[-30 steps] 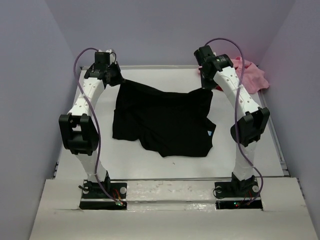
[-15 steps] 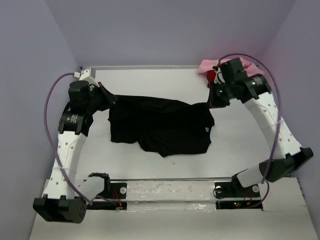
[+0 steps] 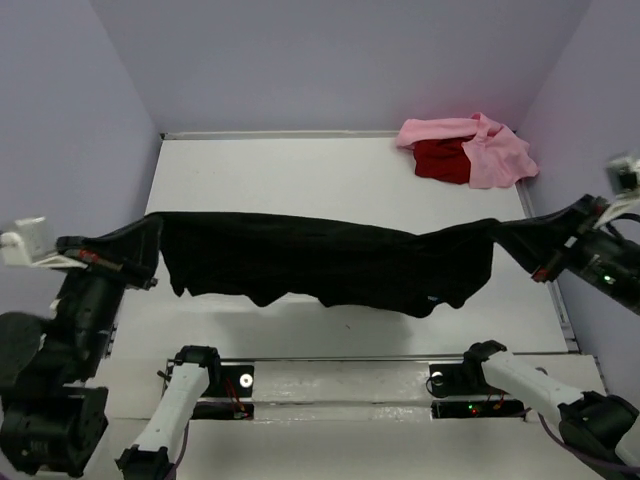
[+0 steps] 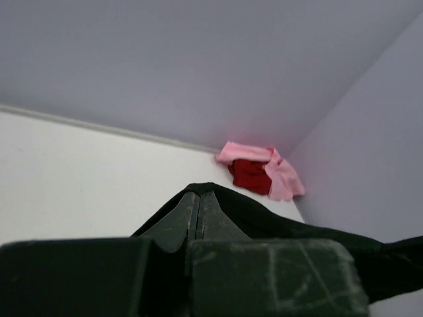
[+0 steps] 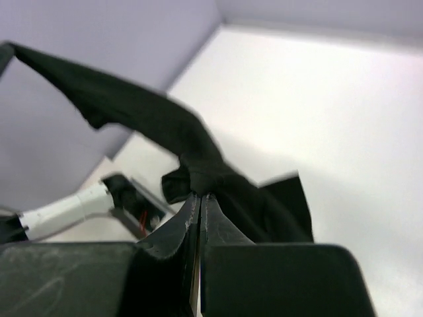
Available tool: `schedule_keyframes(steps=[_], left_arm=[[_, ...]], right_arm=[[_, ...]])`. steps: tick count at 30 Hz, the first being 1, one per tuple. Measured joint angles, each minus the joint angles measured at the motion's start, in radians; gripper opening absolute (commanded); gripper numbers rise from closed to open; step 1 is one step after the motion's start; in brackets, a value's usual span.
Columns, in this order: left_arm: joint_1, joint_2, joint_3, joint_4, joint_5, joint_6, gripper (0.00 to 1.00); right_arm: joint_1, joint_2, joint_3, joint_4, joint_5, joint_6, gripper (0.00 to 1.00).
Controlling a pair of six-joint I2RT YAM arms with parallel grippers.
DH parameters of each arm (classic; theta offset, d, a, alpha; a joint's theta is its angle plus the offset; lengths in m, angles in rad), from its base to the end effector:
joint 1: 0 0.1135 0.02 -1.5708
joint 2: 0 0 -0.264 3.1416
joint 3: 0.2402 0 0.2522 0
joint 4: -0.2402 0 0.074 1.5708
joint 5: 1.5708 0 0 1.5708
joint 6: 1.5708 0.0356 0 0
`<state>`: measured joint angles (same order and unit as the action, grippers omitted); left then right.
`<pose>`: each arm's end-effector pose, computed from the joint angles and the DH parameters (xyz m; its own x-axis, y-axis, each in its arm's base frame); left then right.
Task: Fold and stack the t-shirts
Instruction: Flatten the tshirt out
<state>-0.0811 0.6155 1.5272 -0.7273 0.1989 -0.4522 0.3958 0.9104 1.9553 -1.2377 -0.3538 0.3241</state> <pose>0.0135 -0.0082 0.5163 0.0451 -0.4334 -0.9001 0.3254 0.8582 -0.3969 0.0271 0.0247 0.5434 -0.3827 0.1639 -0.9092 -0.5839 0.7197 0.3755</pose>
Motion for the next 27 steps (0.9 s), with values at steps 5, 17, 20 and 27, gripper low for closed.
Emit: schedule_keyframes(steps=[5, 17, 20, 27], left_arm=[[0.000, 0.057, 0.406, -0.068, -0.104, 0.017, 0.00], [0.000, 0.071, 0.349, -0.147, -0.209, 0.044, 0.00], [0.000, 0.072, 0.277, -0.142, -0.215, 0.055, 0.00], [0.000, 0.069, 0.035, -0.040, -0.225, 0.088, 0.00]], right_arm=[[0.000, 0.031, 0.288, 0.075, 0.059, -0.005, 0.00], [0.000, 0.056, 0.217, 0.151, 0.169, -0.023, 0.00], [0.000, 0.055, 0.134, 0.172, 0.193, -0.035, 0.00], [0.000, 0.045, -0.100, 0.275, 0.255, -0.069, 0.00]])
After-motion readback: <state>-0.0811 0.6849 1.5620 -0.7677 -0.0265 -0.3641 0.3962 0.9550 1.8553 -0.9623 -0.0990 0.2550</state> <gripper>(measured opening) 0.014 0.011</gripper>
